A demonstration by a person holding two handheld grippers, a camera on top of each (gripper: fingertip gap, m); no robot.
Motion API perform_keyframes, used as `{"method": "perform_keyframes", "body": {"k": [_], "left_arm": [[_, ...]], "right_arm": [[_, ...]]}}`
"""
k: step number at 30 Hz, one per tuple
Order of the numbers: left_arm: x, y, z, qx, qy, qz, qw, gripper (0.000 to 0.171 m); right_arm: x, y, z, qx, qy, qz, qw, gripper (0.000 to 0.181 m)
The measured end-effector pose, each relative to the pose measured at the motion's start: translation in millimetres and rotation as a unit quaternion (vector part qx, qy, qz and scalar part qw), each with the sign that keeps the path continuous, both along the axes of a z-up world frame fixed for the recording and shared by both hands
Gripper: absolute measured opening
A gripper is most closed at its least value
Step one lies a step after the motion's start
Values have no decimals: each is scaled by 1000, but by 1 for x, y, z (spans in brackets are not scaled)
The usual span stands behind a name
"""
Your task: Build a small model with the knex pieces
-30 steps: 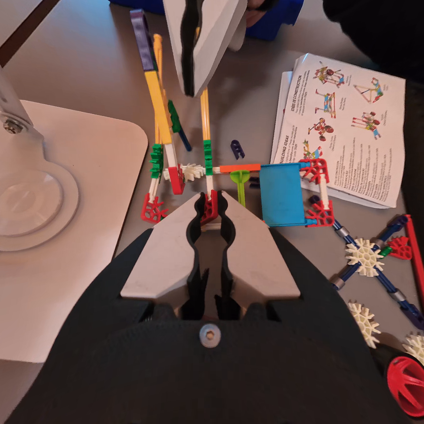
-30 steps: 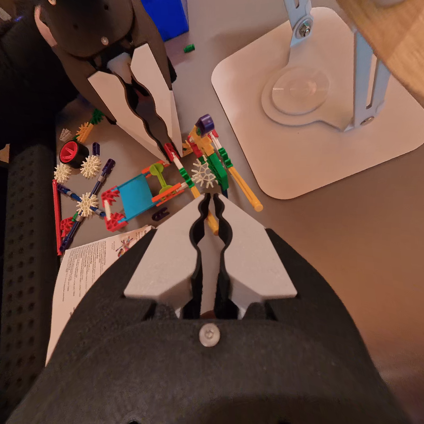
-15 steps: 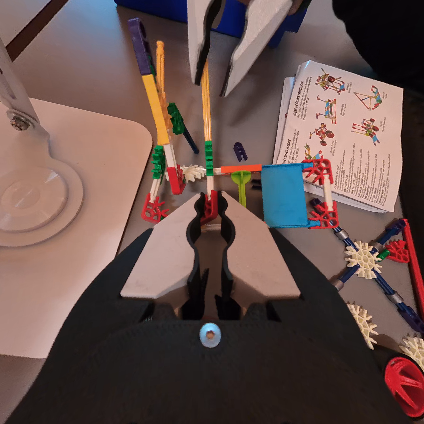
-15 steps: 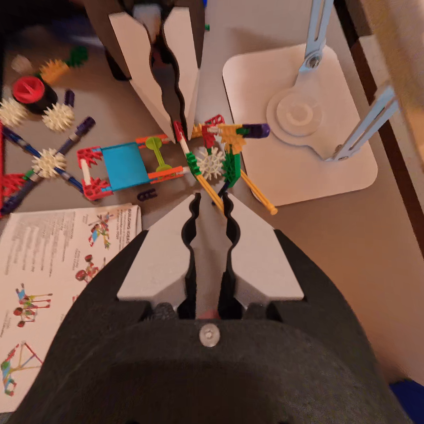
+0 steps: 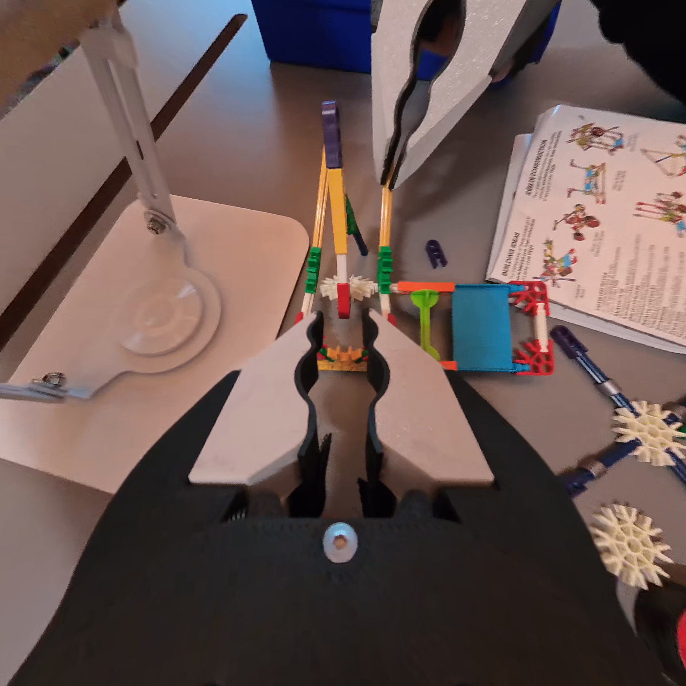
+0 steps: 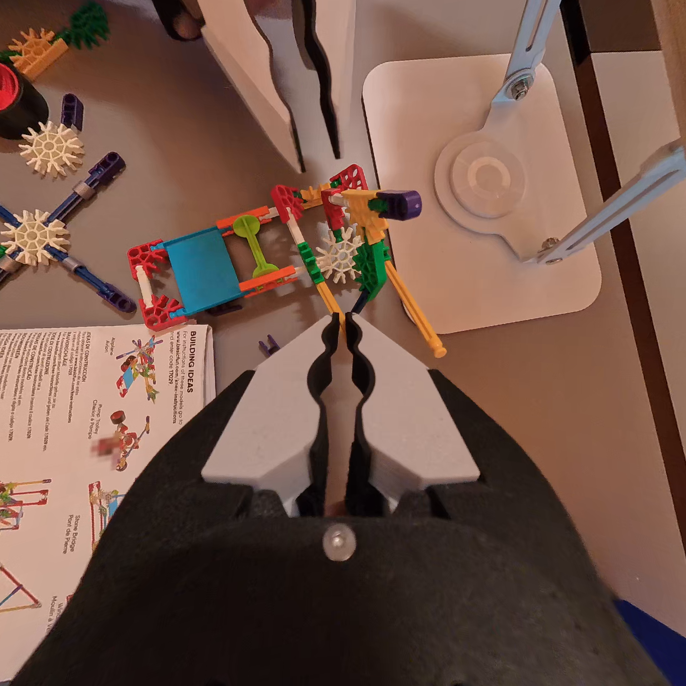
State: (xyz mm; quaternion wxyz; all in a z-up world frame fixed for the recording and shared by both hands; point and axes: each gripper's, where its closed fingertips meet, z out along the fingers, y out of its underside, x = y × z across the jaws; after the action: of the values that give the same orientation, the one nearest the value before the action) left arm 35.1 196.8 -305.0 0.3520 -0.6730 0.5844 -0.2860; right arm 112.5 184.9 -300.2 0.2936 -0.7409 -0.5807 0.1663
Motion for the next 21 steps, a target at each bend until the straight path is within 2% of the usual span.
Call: {"method": "perform_keyframes", "body": {"k": [3, 5, 7, 17, 21], "left_arm": [[7, 1, -11, 12, 15, -1, 1000, 20], [11, 4, -14, 24, 18, 6, 1000, 12], [16, 3, -10, 34, 12, 5, 999, 4], [24, -5, 7, 66, 26, -4, 997, 3], [25, -3, 11, 88, 38, 6, 995, 4]], "right_arm": [[-2, -1, 1, -1, 4, 3, 1000, 0], [-5, -2, 2, -1, 8, 5, 1000, 0], [-7, -4, 2, -2, 11, 7, 1000, 0], [-18, -3, 11, 10, 35, 6, 999, 0], [-18, 10, 26, 38, 54, -37, 997, 23]]}}
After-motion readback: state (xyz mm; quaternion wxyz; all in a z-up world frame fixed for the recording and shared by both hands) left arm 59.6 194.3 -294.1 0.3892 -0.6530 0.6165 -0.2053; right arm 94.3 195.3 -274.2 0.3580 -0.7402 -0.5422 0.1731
